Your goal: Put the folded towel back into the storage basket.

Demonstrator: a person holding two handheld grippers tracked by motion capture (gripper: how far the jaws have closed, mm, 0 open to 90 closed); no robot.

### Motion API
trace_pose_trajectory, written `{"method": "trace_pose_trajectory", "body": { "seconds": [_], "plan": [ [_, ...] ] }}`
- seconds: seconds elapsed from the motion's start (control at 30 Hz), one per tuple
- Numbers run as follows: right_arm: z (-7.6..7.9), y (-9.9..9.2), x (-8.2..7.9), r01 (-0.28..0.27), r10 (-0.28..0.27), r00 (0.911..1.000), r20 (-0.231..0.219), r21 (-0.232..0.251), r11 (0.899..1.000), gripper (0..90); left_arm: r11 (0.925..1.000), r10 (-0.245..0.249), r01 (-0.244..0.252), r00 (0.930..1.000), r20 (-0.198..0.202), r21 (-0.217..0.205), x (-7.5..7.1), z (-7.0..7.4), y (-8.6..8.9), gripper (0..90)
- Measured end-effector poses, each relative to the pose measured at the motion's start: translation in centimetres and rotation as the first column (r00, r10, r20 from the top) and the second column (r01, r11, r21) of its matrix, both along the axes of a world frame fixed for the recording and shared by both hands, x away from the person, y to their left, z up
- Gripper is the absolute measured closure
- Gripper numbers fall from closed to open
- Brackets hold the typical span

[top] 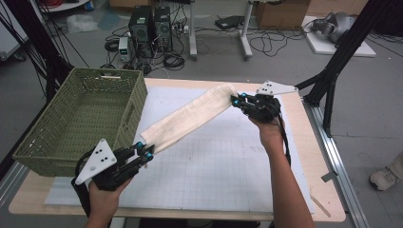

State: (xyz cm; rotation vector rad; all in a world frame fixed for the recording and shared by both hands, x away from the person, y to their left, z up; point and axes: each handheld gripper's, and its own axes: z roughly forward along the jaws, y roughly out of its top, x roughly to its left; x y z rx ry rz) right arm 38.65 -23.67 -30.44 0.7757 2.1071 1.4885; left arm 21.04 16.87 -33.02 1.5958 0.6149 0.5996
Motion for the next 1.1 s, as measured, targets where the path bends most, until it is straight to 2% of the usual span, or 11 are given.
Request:
{"method": "trace_pose_trajectory", "body": {
  "seconds": [0.47, 0.77, 0.9, 0.97, 1.1],
  "plan": [
    [2.1, 5.1, 2.9, -0.054, 0.054, 0.9984, 0.014, -0.015, 0.998, 81.6, 0.9972, 0.068, -0.067, 0.9973, 0.026, -0.033, -0.8, 0.9, 2.6, 82.9],
    [3.1, 9.0, 4.8, -0.086, 0.087, 0.9959, 0.023, -0.026, 0.996, 81.5, 0.9918, 0.117, -0.114, 0.9924, 0.039, -0.056, -1.1, 1.4, 4.5, 83.0],
    [3.6, 10.6, 5.7, -0.105, 0.106, 0.9943, 0.014, -0.035, 0.994, 81.5, 0.9898, 0.133, -0.131, 0.9902, 0.042, -0.056, -1.3, 1.4, 5.0, 82.9],
    [3.7, 11.5, 6.1, -0.111, 0.112, 0.9934, 0.026, -0.034, 0.993, 81.5, 0.9885, 0.143, -0.141, 0.9887, 0.044, -0.056, -1.3, 1.4, 5.3, 82.9],
    [3.8, 13.1, 7.1, -0.132, 0.133, 0.9911, 0.013, -0.043, 0.990, 81.5, 0.9843, 0.169, -0.166, 0.9848, 0.043, -0.061, -1.3, 1.4, 6.2, 82.9]
  ]
}}
